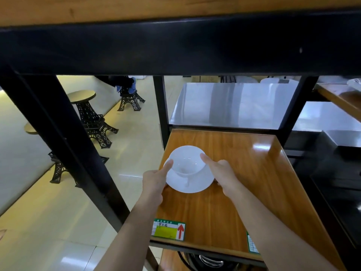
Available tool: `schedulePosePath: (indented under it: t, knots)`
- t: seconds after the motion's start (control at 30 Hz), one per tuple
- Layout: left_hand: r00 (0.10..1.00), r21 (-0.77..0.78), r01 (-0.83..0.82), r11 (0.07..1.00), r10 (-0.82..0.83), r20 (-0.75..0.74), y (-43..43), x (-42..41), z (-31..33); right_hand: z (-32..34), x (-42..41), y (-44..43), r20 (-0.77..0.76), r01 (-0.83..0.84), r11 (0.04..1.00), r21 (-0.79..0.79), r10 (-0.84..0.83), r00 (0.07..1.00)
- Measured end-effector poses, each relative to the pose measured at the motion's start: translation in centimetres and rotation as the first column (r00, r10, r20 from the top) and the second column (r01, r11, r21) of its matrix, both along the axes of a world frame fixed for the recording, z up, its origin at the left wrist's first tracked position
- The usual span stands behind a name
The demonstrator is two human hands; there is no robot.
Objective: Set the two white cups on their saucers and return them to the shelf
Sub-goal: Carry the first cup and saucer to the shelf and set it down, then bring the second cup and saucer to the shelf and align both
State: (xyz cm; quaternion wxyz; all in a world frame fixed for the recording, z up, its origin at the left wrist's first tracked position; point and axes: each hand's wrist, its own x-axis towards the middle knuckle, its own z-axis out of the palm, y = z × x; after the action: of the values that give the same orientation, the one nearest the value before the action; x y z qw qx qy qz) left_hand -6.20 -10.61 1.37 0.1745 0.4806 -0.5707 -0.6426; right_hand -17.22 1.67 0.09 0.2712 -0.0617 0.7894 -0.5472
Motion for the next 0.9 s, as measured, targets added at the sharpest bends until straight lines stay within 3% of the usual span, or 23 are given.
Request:
schedulePosePath:
  t: [0.23,0.4,0.73,0.9]
  knots:
    - [0.995,0.018,0.087,0.996,-0.087,0.04,-0.3,0.0,0.1,0.7,0.5,0.4,-0.131,0.032,0.995,0.096,-0.02,0.991]
    - [0.98,-0.192,0.189,0.963,-0.174,0.093,0.9,1.2,0.4,1.0,2.2,2.5,-0.334,0.014,0.984,0.18,0.048,0.941]
    - [0.978,-0.636,0.204,0.744,-0.181,0.102,7.2,6.6,-0.7,0.8,7.2,9.4,-0.559,-0.055,0.919,0.391,0.285,0.779]
    - [0.941,-0.715,0.336,0.614,-0.253,0.225,11.0,9.7,-1.6,0.3,10.6,13.7,-0.581,-0.04,0.886,0.461,0.336,0.742]
